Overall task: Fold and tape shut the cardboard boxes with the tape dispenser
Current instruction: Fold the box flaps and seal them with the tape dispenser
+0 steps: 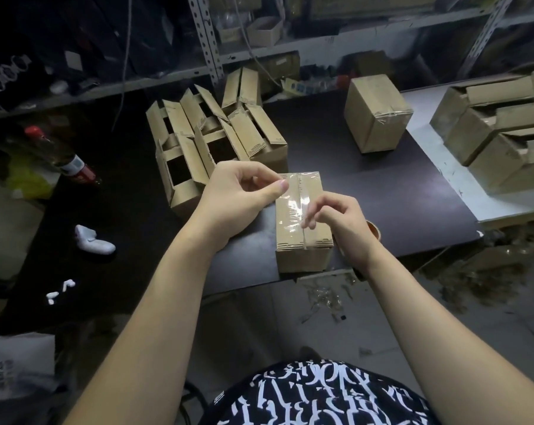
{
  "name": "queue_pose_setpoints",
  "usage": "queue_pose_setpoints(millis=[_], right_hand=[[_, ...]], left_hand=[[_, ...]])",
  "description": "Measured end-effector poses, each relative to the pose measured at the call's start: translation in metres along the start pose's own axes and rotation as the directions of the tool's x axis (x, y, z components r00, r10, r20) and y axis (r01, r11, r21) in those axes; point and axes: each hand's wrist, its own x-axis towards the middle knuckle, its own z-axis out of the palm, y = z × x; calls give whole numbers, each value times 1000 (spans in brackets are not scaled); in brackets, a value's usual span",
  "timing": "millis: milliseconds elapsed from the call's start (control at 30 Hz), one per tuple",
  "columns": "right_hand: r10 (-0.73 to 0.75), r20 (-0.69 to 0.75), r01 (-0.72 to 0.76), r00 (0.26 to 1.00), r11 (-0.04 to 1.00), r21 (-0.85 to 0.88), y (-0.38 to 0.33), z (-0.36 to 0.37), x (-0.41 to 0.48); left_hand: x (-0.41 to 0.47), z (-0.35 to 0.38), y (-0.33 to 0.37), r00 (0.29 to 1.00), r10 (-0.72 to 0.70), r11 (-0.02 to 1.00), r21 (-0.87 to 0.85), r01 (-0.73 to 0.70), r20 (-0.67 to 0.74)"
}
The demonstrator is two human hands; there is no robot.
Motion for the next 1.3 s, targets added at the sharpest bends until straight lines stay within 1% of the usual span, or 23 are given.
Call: queue_pose_setpoints(millis=[100,167,233,300,367,400,500,600,667,733,933,1033,1133,1300], right_hand=[[103,-48,-102,993,994,26,7,-11,-12],[172,-44,-171,984,985,28,9,-20,-21],[262,-50,-263,964,965,-11,10,-28,-32],[340,-117,-343,933,939,1,12,-33,-41],[405,-233,-389,884,914,111,17,-35,-46],[441,-266,-404,857,896,186,19,-36,-48],[555,-276,-447,785,815,368,24,-41,-52],[619,-310,-457,722,763,457,25,-43,-55],[611,-376,-441,697,779,446,26,-41,-57],[581,-430,-437,692,810,391,28,-40,-57],[472,-520,-441,712,877,193,33,-32,-47],[446,-540,-450,714,883,134,38,-27,-42],[416,-580,-465,700,882,71,42,-26,-37],[414,-564,-482,714,875,32,45,-27,-34]], left_hand=[[-6,8,-12,998,-64,998,-18,64,-26],[-11,16,-20,994,-105,994,-38,104,-40],[-17,23,-30,988,-139,989,-66,135,-70],[-22,27,-40,979,-169,983,-86,160,-115],[-27,30,-49,968,-216,972,-121,201,-128],[-30,32,-52,962,-243,963,-147,225,-123],[-37,39,-62,937,-331,931,-200,306,-110],[-43,45,-71,907,-406,900,-218,376,-111],[-47,50,-74,887,-444,882,-235,408,-124],[-51,56,-76,866,-478,866,-241,437,-148],[-49,67,-80,811,-531,842,-260,473,-246],[-43,67,-83,795,-542,836,-274,476,-273],[-38,68,-87,775,-566,821,-280,498,-281],[-34,71,-96,752,-604,793,-296,533,-265]])
